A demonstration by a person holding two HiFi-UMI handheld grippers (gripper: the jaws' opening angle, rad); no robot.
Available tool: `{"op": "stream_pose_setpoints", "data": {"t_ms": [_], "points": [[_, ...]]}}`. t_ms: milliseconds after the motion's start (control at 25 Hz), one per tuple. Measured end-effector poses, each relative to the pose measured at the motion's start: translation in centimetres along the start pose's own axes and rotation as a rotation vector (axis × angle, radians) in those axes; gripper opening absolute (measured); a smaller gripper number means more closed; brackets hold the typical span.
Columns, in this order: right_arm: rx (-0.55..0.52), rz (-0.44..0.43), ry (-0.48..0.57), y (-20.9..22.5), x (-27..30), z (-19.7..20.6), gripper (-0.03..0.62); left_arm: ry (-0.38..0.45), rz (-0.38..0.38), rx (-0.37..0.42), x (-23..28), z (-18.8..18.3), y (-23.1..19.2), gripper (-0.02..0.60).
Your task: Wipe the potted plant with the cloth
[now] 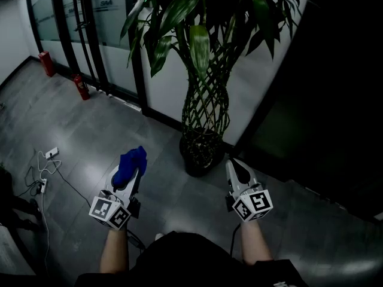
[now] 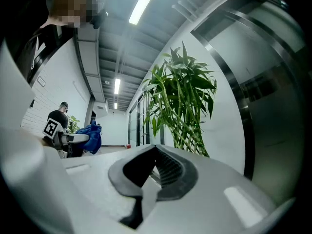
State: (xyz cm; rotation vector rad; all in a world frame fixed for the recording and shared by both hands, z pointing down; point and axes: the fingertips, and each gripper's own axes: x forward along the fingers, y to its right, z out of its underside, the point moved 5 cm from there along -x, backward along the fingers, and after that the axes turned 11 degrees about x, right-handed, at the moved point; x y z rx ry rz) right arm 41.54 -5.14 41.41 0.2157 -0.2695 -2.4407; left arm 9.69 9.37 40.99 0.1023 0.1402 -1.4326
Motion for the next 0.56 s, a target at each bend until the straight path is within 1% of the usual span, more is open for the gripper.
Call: {"op": "stream_pose_setpoints", "data": {"t_ms": [560], "points": [[-0.004, -0.008, -0.005, -0.38, 0.05, -0.15, 0.003, -0.014, 0.014, -0.005, -0.06, -0.09, 0.07, 0.155]]}}
